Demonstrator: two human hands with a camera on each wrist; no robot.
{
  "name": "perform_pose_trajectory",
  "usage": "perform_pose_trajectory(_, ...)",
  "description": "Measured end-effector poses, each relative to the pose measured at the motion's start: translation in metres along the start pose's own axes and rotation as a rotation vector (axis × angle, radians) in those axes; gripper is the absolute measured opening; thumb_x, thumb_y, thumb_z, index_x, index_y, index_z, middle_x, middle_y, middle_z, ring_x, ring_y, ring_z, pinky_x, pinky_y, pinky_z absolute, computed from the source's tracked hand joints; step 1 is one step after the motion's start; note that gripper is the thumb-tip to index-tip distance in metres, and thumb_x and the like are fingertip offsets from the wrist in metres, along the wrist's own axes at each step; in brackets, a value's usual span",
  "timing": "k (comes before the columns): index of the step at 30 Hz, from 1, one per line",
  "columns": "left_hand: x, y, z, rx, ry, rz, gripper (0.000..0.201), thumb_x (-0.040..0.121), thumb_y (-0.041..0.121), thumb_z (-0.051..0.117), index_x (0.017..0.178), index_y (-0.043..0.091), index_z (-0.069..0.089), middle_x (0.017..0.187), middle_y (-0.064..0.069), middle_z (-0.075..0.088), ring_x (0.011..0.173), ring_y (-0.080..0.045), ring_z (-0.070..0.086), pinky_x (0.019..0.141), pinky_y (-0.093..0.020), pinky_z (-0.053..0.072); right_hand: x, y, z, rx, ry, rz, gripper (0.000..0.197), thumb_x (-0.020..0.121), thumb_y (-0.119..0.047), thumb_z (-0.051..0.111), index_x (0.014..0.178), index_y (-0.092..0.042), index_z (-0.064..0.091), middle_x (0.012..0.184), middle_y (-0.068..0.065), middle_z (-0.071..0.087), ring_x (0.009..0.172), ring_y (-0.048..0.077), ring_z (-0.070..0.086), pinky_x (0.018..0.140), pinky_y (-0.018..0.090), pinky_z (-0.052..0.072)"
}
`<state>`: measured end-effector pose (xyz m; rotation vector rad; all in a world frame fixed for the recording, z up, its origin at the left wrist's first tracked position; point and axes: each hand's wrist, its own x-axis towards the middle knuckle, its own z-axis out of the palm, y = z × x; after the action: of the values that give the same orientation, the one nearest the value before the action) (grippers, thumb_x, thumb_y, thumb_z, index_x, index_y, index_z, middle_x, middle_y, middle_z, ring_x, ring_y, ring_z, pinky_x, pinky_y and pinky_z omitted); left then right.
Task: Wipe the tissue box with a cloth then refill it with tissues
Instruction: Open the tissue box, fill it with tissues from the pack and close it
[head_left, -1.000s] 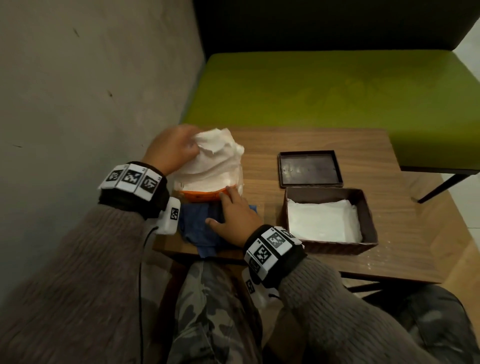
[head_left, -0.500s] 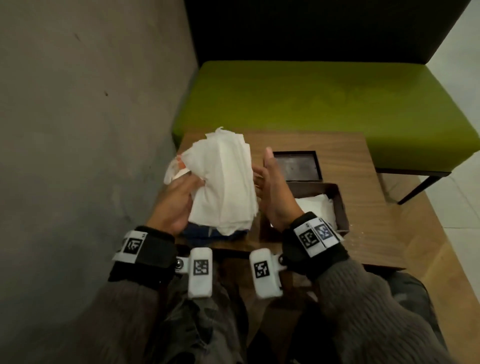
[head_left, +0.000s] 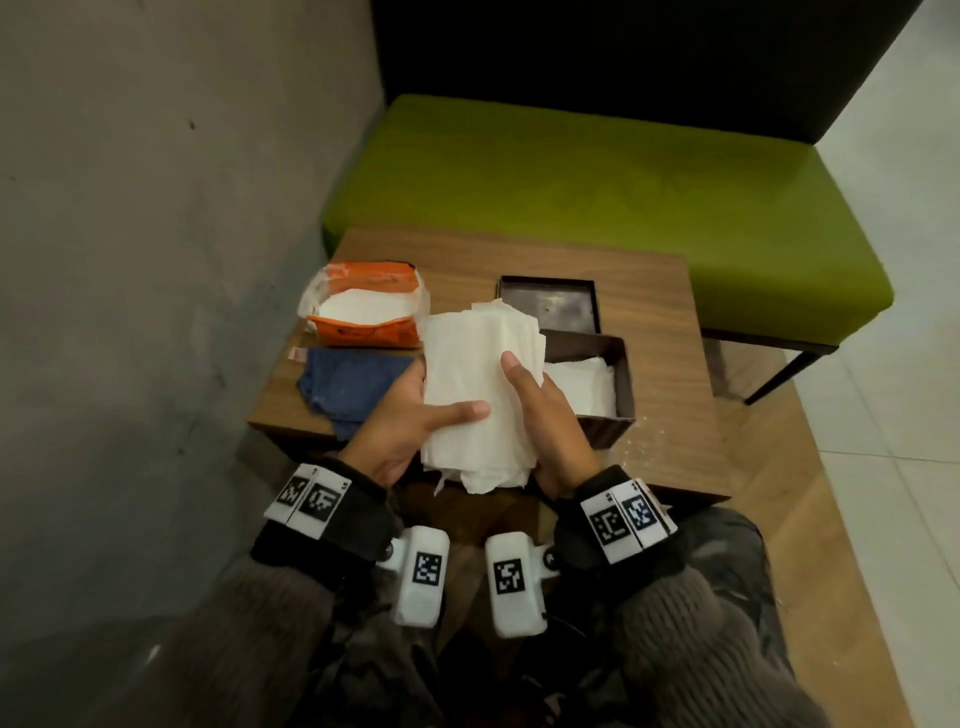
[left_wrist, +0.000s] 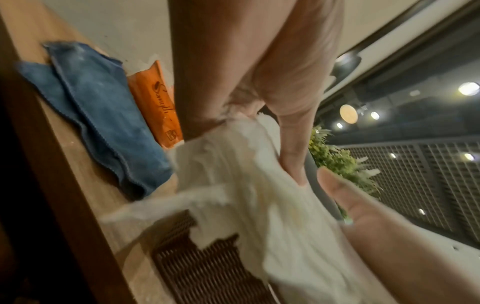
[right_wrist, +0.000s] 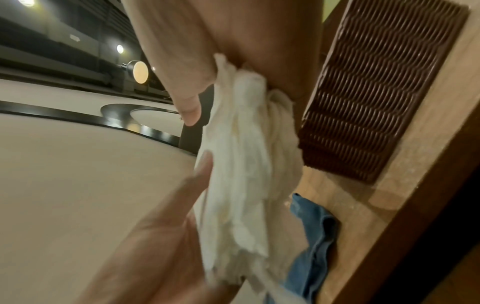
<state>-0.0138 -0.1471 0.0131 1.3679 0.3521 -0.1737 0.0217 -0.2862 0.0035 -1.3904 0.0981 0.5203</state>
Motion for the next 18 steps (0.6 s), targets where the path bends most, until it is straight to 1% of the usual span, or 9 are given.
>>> perform_pose_trajectory(2, -0.003, -0.002, 0.010, 0.077, 0.008, 0.041, 0.075, 0.065, 0.008, 0.081, 0.129, 0.017, 0.045, 0.121, -0.004, 0.062, 0.111, -0.018, 0.060, 0.092, -0.039, 0.051, -0.007, 0.002, 0.007, -0.036, 0.001, -0.031, 0.042, 0.096, -0.040, 0.050, 0.131, -0.017, 0.051, 0.120, 0.006, 0.065, 0.107, 0.020, 0.064, 0.093, 0.040, 0.054)
perform_pose_trajectory(4, -0.005, -0.002, 0.016, 0.080, 0.019, 0.043, 0.072, 0.067, 0.011, 0.080, 0.129, 0.015, 0.046, 0.121, -0.006, 0.063, 0.111, -0.020, 0.060, 0.094, -0.041, 0.050, -0.013, 0.002, 0.008, -0.030, 0.022, -0.032, 0.039, 0.096, -0.036, 0.052, 0.130, -0.017, 0.052, 0.120, 0.006, 0.065, 0.107, 0.020, 0.064, 0.093, 0.039, 0.053)
perform_pose_trajectory(8, -0.007, 0.008, 0.008, -0.070, -0.008, 0.004, 0.047, 0.083, 0.025, 0.064, 0.127, 0.016, 0.050, 0.119, -0.004, 0.065, 0.110, -0.019, 0.062, 0.091, -0.039, 0.052, -0.017, -0.003, -0.005, 0.047, 0.099, -0.036, 0.031, 0.093, -0.035, 0.057, 0.119, -0.018, 0.058, 0.115, 0.008, 0.068, 0.103, 0.024, 0.067, 0.091, 0.043, 0.054)
perform_pose_trajectory(10, -0.007, 0.007, 0.011, -0.065, -0.010, -0.004, 0.036, 0.090, 0.026, 0.057, 0.124, 0.016, 0.052, 0.118, -0.005, 0.065, 0.109, -0.020, 0.062, 0.088, -0.035, 0.053, -0.017, -0.005, -0.005, 0.078, 0.109, -0.037, 0.034, 0.093, -0.035, 0.058, 0.120, -0.016, 0.058, 0.116, 0.010, 0.068, 0.103, 0.025, 0.067, 0.091, 0.044, 0.054)
perform_pose_trajectory(12, -0.009, 0.003, 0.022, -0.026, -0.007, -0.008, 0.028, 0.091, 0.026, 0.056, 0.118, 0.020, 0.055, 0.117, -0.005, 0.066, 0.105, -0.018, 0.064, 0.084, -0.029, 0.054, -0.017, -0.006, 0.000, 0.078, 0.118, -0.041, 0.033, 0.094, -0.034, 0.057, 0.121, -0.015, 0.057, 0.116, 0.010, 0.067, 0.103, 0.024, 0.067, 0.090, 0.040, 0.055)
perform_pose_trajectory(13, -0.009, 0.002, 0.026, -0.019, 0.014, 0.002, 0.025, 0.091, 0.026, 0.057, 0.116, 0.023, 0.055, 0.116, -0.004, 0.066, 0.104, -0.017, 0.064, 0.084, -0.028, 0.054, -0.016, -0.006, 0.002, 0.082, 0.120, -0.047, 0.033, 0.094, -0.033, 0.056, 0.122, -0.015, 0.056, 0.117, 0.010, 0.067, 0.103, 0.023, 0.067, 0.090, 0.040, 0.055)
perform_pose_trajectory(15, -0.010, 0.002, 0.028, -0.030, 0.052, 0.049, 0.024, 0.092, 0.026, 0.055, 0.116, 0.025, 0.052, 0.116, -0.001, 0.065, 0.103, -0.014, 0.064, 0.084, -0.029, 0.053, -0.016, -0.007, 0.001, 0.113, 0.127, -0.053, 0.036, 0.094, -0.036, 0.055, 0.125, -0.015, 0.055, 0.118, 0.010, 0.067, 0.105, 0.024, 0.066, 0.091, 0.043, 0.054)
perform_pose_trajectory(16, -0.009, 0.004, 0.027, -0.027, 0.046, 0.069, 0.024, 0.094, 0.025, 0.052, 0.118, 0.026, 0.050, 0.114, 0.001, 0.064, 0.102, -0.012, 0.063, 0.082, -0.027, 0.054, -0.015, -0.008, -0.001, 0.127, 0.130, -0.046, 0.039, 0.095, -0.037, 0.054, 0.127, -0.015, 0.054, 0.119, 0.010, 0.066, 0.106, 0.025, 0.066, 0.092, 0.045, 0.054)
perform_pose_trajectory(18, -0.010, 0.007, 0.028, 0.015, -0.039, 0.064, 0.028, 0.096, 0.023, 0.048, 0.124, 0.026, 0.046, 0.114, 0.005, 0.062, 0.102, -0.009, 0.062, 0.081, -0.022, 0.054, -0.014, -0.008, -0.003, 0.134, 0.128, -0.019, 0.041, 0.095, -0.035, 0.051, 0.131, -0.015, 0.050, 0.119, 0.010, 0.065, 0.107, 0.027, 0.064, 0.092, 0.045, 0.054)
